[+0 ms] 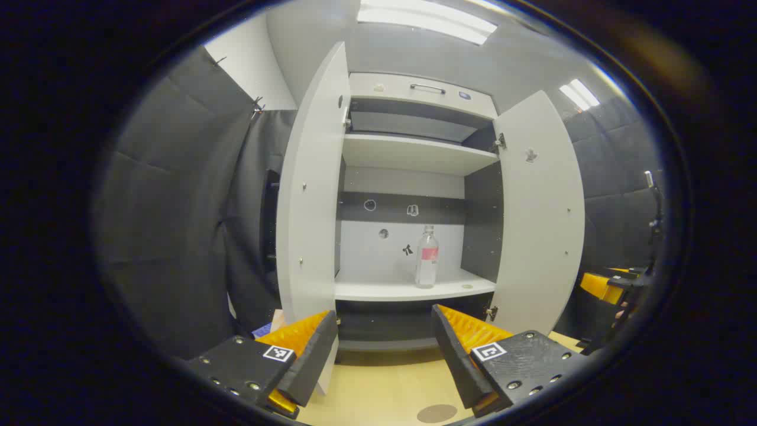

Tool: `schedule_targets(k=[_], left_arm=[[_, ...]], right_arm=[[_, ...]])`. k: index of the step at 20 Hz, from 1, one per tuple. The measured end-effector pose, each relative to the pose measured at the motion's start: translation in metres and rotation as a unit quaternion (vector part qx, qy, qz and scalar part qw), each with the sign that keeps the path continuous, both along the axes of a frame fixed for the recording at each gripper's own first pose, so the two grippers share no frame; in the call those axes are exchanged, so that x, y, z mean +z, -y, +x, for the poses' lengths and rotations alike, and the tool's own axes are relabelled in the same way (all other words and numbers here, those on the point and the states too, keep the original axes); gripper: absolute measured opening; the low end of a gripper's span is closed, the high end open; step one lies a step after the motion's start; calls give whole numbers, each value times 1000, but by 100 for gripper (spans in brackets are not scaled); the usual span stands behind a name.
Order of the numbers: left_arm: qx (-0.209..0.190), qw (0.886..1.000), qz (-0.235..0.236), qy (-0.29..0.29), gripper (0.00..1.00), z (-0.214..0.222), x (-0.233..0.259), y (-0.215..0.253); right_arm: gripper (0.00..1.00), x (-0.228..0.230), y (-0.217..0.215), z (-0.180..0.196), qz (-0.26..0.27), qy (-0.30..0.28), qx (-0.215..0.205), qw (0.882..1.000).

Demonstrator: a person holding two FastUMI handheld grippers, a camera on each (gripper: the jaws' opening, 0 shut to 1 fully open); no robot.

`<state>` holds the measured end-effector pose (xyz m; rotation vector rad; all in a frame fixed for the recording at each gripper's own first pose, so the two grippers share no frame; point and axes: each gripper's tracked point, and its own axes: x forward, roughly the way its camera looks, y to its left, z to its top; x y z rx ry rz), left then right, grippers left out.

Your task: Grasp the bottle in the cabinet with the left hand and place it on the coaster, then close the right door with the right hand and the left door with the left hand.

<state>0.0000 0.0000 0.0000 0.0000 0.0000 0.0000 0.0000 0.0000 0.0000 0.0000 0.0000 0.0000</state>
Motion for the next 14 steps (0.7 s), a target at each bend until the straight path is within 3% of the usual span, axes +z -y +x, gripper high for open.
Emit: schedule_targets(k=[5,6,8,9,10,13,14], left_arm=[[-2,1000,7,-8,93,-2,-8,0],[-3,1000,12,-8,93,-3,-9,1],[-7,1000,18,-11,93,-5,-12,3],[-10,1000,18,-12,87,-5,-13,5],[-14,1000,16,-14,93,-4,-15,6],[-24,999,6,-21,93,-2,-22,15],[-28,999,5,-23,99,0,-25,16]], right_arm=[[99,0,-5,-2,-1,-2,1,1000],[95,0,-4,-3,-1,-1,-1,1000],[99,0,-3,-3,1,-1,-5,1000],[99,0,-2,-5,3,-3,-7,1000],[95,-1,-1,-5,4,-4,-10,1000],[95,-3,3,-9,2,-9,-18,1000],[95,-4,5,-11,0,-10,-21,1000]])
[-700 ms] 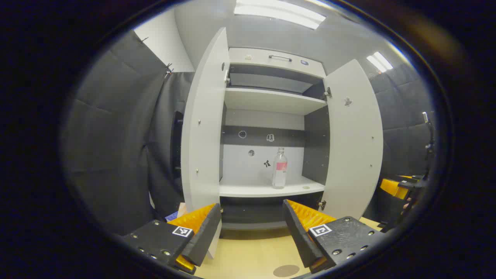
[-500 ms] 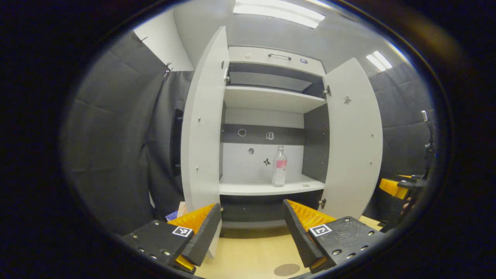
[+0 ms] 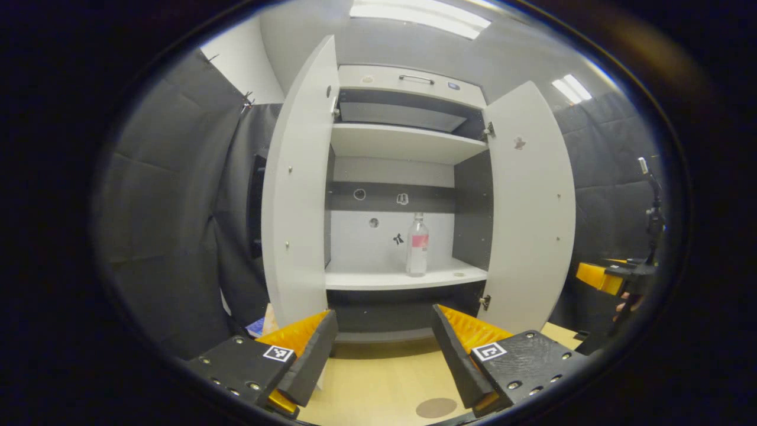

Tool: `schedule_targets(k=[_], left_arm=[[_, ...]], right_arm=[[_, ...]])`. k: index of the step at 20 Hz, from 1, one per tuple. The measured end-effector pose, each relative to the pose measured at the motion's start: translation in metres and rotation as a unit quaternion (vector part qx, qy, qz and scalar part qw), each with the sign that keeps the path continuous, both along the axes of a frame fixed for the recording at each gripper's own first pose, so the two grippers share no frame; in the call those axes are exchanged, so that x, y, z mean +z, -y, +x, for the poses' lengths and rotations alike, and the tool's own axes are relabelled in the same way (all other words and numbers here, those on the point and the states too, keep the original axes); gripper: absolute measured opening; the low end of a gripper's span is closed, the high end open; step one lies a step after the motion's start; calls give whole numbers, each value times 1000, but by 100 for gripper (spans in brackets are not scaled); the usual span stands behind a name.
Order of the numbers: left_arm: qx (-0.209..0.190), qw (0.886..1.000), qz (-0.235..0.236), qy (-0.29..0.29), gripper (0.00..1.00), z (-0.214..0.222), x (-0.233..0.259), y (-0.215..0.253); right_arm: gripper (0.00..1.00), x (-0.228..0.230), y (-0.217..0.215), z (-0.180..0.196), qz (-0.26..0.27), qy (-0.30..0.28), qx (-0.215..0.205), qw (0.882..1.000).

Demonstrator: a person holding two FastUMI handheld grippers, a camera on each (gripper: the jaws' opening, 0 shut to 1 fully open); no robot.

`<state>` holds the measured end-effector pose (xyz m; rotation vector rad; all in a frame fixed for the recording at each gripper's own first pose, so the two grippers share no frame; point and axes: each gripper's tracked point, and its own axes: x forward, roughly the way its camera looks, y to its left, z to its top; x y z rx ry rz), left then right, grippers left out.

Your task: Grasp the bottle in the cabinet with the left hand and place it on the coaster, then close the right door with the right hand and the left door with the left hand.

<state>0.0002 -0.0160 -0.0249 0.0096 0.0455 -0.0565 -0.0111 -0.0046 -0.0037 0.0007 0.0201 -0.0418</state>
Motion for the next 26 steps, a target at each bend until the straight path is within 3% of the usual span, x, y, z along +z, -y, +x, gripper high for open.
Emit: schedule_targets(k=[2,6,7,9,11,14,15,16,17,20,21,24,26], left_arm=[[-8,1000,1,-2,93,3,-2,6],[-28,1000,-1,-5,93,12,-5,16],[-31,999,-3,-3,93,15,-5,19],[-34,999,-4,5,93,27,1,22],[-44,999,-1,17,93,40,11,30],[-67,997,1,32,93,67,25,47],[-74,997,2,33,99,77,24,54],[-79,996,4,36,87,88,28,59],[-84,996,4,38,99,100,31,63],[-90,995,10,42,99,136,40,74],[-92,995,12,44,99,148,45,77],[-89,995,18,40,99,186,49,82],[-83,996,17,34,90,212,48,84]], right_arm=[[99,2,6,-4,-4,-2,-9,1000],[99,12,23,-7,-8,-1,-38,999],[95,15,27,-7,-7,-2,-46,999],[99,20,39,-9,-6,-4,-65,998],[95,27,56,-11,-6,2,-92,996],[99,22,78,-12,4,-3,-126,992],[99,20,84,-10,7,-5,-135,991],[99,17,89,-8,8,-7,-142,990],[99,15,94,-4,8,-9,-148,989],[99,14,106,10,11,-9,-161,987],[95,16,108,17,13,-6,-164,986],[99,18,119,35,7,1,-172,985],[99,17,123,44,6,1,-171,985]])
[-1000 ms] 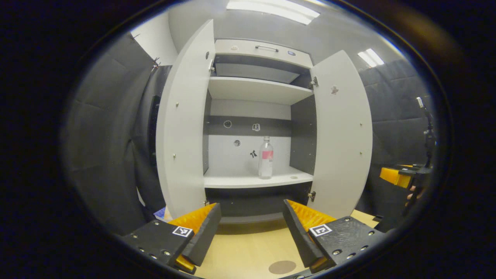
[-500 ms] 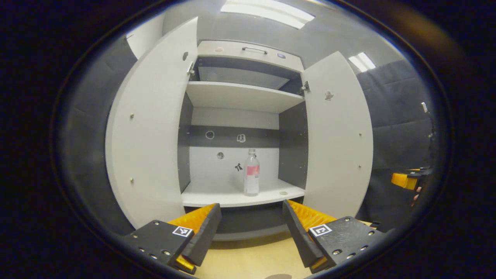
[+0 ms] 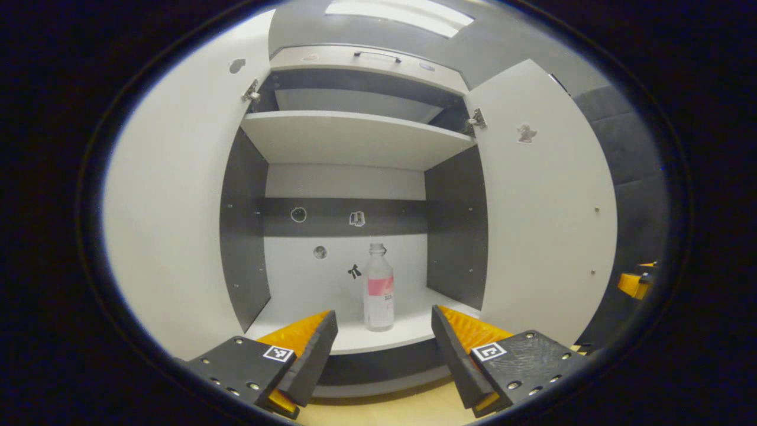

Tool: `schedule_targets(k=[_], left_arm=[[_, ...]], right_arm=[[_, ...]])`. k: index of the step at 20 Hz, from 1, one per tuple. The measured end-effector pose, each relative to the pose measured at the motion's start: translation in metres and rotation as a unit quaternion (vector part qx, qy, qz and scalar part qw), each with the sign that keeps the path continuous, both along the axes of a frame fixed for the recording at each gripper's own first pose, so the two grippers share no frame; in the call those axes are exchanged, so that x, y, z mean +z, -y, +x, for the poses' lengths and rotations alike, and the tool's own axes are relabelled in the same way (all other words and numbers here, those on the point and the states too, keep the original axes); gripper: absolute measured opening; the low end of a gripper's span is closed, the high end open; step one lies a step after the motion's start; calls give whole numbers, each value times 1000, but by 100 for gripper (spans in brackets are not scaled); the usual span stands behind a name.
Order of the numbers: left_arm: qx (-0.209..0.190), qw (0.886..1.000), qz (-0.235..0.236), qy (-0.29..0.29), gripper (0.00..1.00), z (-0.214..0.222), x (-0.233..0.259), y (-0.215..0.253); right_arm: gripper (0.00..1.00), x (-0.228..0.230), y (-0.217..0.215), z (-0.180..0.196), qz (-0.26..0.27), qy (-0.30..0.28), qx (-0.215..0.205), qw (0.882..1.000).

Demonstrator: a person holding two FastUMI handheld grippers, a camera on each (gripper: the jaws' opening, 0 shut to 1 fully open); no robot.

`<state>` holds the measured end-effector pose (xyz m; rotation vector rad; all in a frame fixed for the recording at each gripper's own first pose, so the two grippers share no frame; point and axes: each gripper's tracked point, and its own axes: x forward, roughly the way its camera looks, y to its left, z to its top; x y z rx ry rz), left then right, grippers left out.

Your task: Grasp the bottle in the cabinet with the left hand and place it on the coaster, then close the right door with the right hand and the left door with the left hand.

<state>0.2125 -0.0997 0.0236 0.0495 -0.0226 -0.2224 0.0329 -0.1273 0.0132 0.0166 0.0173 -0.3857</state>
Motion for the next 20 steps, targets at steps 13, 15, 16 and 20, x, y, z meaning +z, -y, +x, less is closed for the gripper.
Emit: schedule_targets(k=[13,15,16,20], left_arm=[[0,999,-4,-36,93,139,-11,20],[5,999,2,-37,93,151,-15,26],[6,999,3,-36,93,156,-17,28],[9,999,10,-42,87,176,-27,36]], right_arm=[[99,-17,46,53,21,-7,-36,999],[99,-13,50,58,23,0,-43,999],[95,-14,54,61,25,1,-46,999],[99,-23,64,66,40,-6,-55,998]])
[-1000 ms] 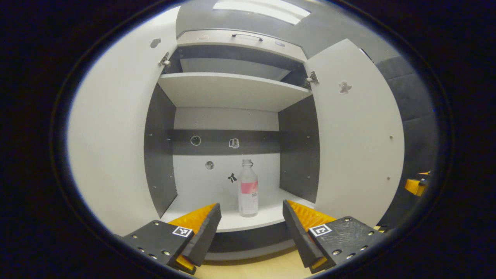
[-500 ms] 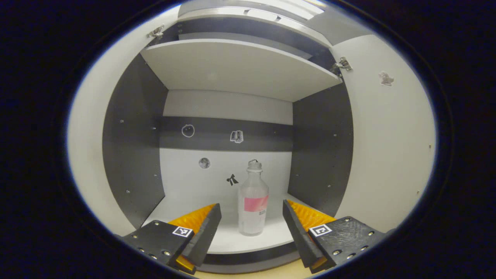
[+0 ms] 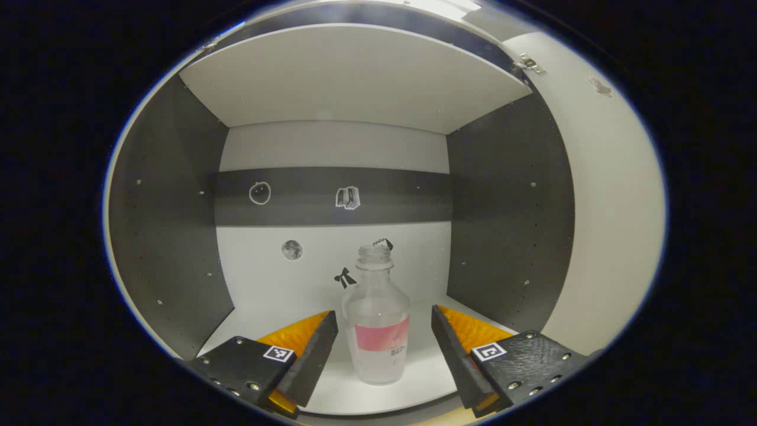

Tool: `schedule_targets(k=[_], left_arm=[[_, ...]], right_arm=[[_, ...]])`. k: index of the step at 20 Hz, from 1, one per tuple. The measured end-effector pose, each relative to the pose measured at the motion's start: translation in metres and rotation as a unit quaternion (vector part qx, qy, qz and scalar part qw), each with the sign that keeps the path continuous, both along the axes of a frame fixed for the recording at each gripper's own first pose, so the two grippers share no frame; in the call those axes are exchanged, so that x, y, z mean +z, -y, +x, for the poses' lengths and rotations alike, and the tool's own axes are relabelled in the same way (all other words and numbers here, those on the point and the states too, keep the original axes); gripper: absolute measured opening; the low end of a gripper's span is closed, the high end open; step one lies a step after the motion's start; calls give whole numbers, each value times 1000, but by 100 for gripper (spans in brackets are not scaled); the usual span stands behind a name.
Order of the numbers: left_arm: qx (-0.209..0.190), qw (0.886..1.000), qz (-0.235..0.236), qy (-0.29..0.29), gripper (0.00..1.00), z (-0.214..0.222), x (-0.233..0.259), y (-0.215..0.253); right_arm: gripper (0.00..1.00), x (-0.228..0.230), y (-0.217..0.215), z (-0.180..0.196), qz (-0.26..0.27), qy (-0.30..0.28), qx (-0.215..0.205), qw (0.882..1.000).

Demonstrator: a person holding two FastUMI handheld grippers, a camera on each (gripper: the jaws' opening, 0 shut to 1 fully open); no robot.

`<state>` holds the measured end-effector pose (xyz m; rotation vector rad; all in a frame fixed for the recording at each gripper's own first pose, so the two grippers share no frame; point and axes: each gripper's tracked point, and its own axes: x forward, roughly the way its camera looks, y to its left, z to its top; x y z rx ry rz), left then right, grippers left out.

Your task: Grasp the bottle in the cabinet with the left hand and place it on the coaster, then close the right door with the right hand and the left door with the left hand.

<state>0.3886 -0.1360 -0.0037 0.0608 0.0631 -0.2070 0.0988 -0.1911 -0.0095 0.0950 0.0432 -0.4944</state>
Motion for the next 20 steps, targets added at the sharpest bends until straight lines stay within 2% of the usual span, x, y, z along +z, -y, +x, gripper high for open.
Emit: schedule_targets(k=[1,2,3,4,5,6,7,8,10,12,13,14,17,18,19,20], left_arm=[[3,1000,2,-3,93,3,-3,0],[8,1000,5,-6,93,7,-7,-2],[13,1000,6,-7,93,11,-9,-4],[13,1000,4,-10,99,14,-12,-4],[15,1000,4,-10,91,17,-13,-4],[18,1000,6,-9,99,17,-12,-5],[25,1000,12,-7,97,18,-10,-6],[29,999,16,-6,82,19,-10,-6],[31,999,23,1,82,21,-6,-5],[27,999,20,-3,70,20,-9,-3],[28,999,17,-7,79,19,-10,-5],[29,999,16,-6,70,18,-10,-5],[26,1000,12,-4,70,6,-7,-6],[23,1000,8,-3,77,-1,-4,-6],[20,1000,4,-2,77,-8,-1,-6],[18,1000,-1,-1,69,-15,3,-7]], right_arm=[[95,1,2,2,1,1,-2,1000],[95,1,6,3,2,2,-3,1000],[99,2,9,6,1,3,-3,1000],[99,0,12,10,1,2,-1,1000],[99,-1,12,13,1,1,3,1000],[99,-2,10,16,0,-2,8,1000],[95,-5,11,19,0,-6,12,1000],[99,-8,11,20,0,-10,16,1000],[99,-11,12,25,2,-14,23,1000],[99,-10,13,29,2,-12,27,1000],[99,-10,13,31,3,-12,29,1000],[99,-11,12,32,4,-12,32,999],[99,-14,6,35,5,-16,47,999],[99,-15,3,34,4,-16,51,999],[95,-14,0,33,3,-15,55,998],[99,-14,-3,33,1,-14,58,998]])
